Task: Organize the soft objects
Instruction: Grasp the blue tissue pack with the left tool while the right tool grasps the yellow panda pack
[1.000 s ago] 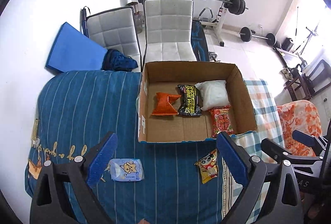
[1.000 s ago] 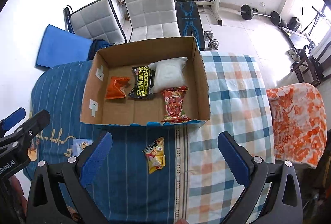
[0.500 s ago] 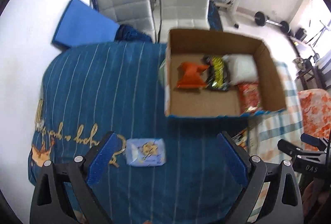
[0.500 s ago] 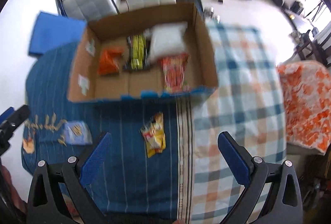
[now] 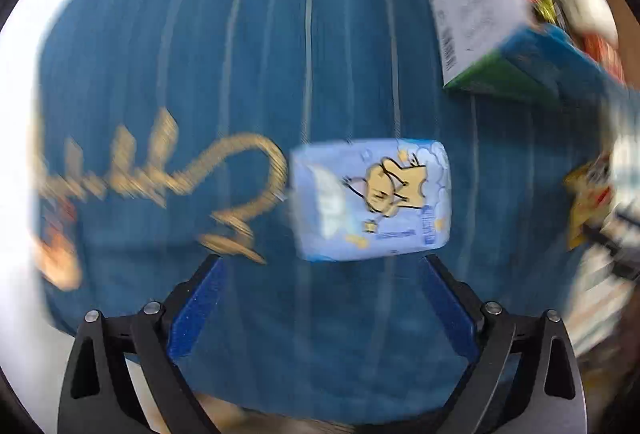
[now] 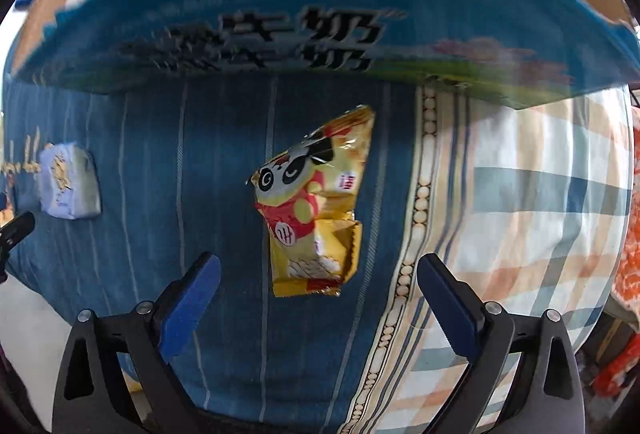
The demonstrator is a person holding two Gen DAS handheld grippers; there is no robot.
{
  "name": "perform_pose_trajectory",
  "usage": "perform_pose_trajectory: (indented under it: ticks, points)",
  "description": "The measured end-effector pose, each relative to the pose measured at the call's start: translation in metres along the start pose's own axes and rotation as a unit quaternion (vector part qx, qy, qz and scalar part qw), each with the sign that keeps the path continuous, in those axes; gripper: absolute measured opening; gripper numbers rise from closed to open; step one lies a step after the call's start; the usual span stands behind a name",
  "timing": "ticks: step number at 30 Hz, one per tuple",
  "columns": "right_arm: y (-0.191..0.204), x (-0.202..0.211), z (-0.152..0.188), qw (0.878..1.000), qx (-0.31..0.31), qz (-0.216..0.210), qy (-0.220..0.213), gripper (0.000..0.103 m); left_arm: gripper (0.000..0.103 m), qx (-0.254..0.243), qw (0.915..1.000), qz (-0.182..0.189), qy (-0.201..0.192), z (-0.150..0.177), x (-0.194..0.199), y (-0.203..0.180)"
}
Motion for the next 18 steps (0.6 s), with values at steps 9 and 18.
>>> perform_pose_trajectory:
  ticks: [9,18]
  points:
    - [0.004,-0.008,0.001,0.999,-0.041,-0.021,-0.008,0.089,0.096,0.344,0.8900,0.272,0.126,0.028,-0.058,0.025]
    - [-0.018,-0.009,-0.009,0.996,-0.082,-0.024,-0.016,0.086,0.096,0.493,0.8064,0.301,0.124,0.008,-0.071,0.028]
Point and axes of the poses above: each gripper's, at about its wrist camera, not at the fingertips, and x roughly against the way its jaws point, y to its left, z to its underside, the point moved 5 cm from there along -x, roughly the way its jaws point, and after that the axes turned 6 degrees about x, right-handed, at the moved point
